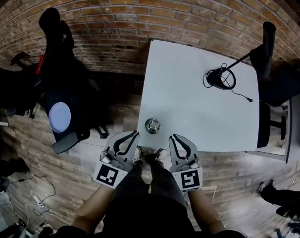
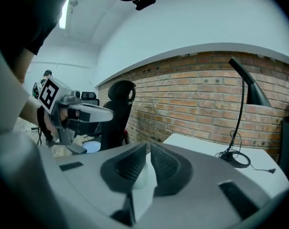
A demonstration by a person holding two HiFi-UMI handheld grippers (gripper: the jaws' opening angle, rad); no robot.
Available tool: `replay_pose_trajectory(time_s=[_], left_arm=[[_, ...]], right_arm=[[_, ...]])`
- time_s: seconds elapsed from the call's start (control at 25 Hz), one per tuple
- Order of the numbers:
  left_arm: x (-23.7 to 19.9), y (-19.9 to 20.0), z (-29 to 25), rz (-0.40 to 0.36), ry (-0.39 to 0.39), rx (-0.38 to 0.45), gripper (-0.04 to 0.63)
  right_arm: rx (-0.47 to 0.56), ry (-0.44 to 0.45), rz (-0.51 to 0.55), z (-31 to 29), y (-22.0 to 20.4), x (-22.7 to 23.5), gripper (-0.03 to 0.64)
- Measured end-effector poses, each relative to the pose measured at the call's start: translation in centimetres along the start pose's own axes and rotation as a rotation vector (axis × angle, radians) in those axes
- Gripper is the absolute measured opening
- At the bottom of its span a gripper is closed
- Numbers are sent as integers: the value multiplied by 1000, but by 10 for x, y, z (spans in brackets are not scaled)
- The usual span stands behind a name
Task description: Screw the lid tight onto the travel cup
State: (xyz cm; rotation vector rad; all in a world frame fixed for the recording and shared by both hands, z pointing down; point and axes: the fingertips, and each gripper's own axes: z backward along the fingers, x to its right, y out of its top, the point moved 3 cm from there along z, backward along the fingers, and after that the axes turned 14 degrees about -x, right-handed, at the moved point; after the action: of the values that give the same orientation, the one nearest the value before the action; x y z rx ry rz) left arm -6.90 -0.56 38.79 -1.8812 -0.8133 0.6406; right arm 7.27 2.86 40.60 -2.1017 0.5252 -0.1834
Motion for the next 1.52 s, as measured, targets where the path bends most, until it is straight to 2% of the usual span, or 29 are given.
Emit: replay_pose_trajectory(time_s=[0.12,0.4,0.48,0.72,0.84,0.96,1.24,1.52], left_arm=[[0,-13,-13,-3,-12,-22,26],[3,-37,-38,-3,-42,-49,33],[5,-44,-45,9,-51,-57,110],[13,-55,-64,-30,-75,-38,167],[13,-58,-72,-41,-75,-28,221],[15,-57,-78,-83,-78,-13,245],[21,-58,-92,-110,-85,-2,264],[25,-65,-101,-103,-29,-25,262]], right_arm=[[-22,32,-1,-17,-15,-2,82],[-54,106,39,-48,-39,-11,174],[-61,131,49,-56,-46,-15,205],[-62,205,111,-77,-65,-26,264],[-42,228,114,-87,-68,-29,275],[-9,245,111,-96,-69,-29,303],[4,263,127,-117,-74,-28,316],[4,278,155,-127,-78,-37,316]])
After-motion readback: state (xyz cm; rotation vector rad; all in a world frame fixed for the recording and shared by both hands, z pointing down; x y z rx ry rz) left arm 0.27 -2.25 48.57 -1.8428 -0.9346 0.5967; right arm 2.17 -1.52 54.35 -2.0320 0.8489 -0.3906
